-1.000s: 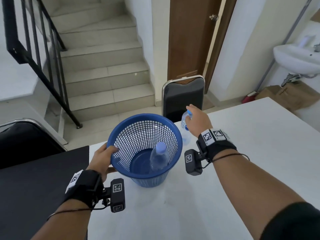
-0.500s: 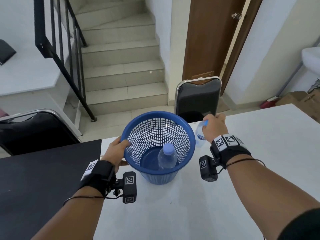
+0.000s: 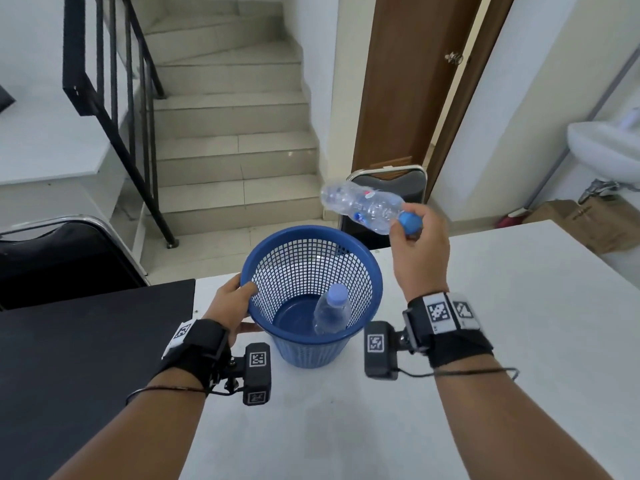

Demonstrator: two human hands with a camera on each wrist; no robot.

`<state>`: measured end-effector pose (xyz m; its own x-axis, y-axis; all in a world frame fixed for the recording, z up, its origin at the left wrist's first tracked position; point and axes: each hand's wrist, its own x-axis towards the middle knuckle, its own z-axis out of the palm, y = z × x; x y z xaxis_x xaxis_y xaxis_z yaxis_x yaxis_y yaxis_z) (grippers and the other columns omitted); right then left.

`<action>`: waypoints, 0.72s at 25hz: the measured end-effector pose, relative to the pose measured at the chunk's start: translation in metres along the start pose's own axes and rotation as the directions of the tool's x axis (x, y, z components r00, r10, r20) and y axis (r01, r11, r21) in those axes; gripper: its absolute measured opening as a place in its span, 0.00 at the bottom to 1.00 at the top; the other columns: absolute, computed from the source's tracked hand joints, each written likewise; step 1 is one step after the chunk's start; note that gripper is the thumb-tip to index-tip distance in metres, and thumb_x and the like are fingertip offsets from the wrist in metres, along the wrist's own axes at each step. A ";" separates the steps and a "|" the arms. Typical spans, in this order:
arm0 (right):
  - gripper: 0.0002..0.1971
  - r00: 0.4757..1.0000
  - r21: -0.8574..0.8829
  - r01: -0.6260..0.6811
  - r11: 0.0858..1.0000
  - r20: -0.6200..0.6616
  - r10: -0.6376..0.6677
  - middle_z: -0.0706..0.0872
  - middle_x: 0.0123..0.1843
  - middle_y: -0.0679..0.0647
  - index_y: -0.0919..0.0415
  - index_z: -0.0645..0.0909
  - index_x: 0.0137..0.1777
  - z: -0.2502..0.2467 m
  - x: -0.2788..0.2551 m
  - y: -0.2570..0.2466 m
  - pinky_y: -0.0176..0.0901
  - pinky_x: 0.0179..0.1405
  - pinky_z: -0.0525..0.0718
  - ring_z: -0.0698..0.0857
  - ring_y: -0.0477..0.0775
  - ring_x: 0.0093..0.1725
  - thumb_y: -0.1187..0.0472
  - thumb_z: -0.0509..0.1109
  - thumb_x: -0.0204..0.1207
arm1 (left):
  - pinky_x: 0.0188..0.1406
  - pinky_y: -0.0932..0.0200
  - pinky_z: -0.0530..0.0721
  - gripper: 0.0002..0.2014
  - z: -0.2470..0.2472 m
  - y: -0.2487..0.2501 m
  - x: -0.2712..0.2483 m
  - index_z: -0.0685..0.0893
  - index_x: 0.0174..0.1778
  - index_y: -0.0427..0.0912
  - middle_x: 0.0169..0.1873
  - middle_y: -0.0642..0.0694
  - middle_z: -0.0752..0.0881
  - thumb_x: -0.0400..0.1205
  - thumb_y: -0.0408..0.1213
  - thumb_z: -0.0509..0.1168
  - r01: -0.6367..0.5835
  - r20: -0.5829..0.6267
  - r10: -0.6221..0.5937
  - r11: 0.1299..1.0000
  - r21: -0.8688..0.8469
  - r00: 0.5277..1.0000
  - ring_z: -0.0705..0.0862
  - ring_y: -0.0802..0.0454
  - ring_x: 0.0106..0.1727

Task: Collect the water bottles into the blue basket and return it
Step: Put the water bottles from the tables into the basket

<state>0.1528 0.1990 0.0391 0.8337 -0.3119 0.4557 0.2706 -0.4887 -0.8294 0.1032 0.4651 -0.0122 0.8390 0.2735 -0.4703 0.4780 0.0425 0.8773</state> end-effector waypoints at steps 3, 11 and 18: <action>0.14 0.998 0.106 0.018 0.994 0.050 -0.024 0.83 0.59 0.58 0.61 0.80 0.61 0.039 -0.044 -0.038 0.18 0.47 0.77 0.83 0.50 0.53 0.62 0.70 0.77 | 0.42 0.40 0.89 0.13 -0.053 -0.008 -0.001 0.79 0.61 0.46 0.46 0.40 0.86 0.84 0.32 0.57 0.001 -0.024 -0.002 1.000 -0.016 1.000 0.85 0.39 0.44; 0.16 0.878 0.074 0.041 0.996 0.473 -0.071 0.80 0.56 0.47 0.57 0.80 0.64 0.163 -0.140 -0.120 0.19 0.44 0.78 0.81 0.42 0.41 0.62 0.71 0.76 | 0.36 0.43 0.89 0.15 -0.187 -0.010 0.017 0.79 0.63 0.46 0.43 0.37 0.87 0.82 0.31 0.57 -0.033 -0.073 0.031 0.999 -0.025 0.997 0.86 0.40 0.39; 0.18 0.846 -0.172 0.165 0.971 0.530 -0.050 0.86 0.59 0.51 0.55 0.80 0.65 0.205 -0.165 -0.135 0.55 0.62 0.81 0.82 0.53 0.59 0.55 0.71 0.76 | 0.34 0.46 0.89 0.13 -0.208 0.010 0.038 0.78 0.60 0.46 0.46 0.39 0.84 0.82 0.33 0.58 -0.099 -0.023 0.097 0.990 -0.104 0.995 0.86 0.41 0.42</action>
<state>0.0777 0.4836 0.0093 0.9474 0.1926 0.2556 0.3175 -0.6659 -0.6752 0.0858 0.6754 -0.0016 0.8752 0.2987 -0.3805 0.3627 0.1153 0.9248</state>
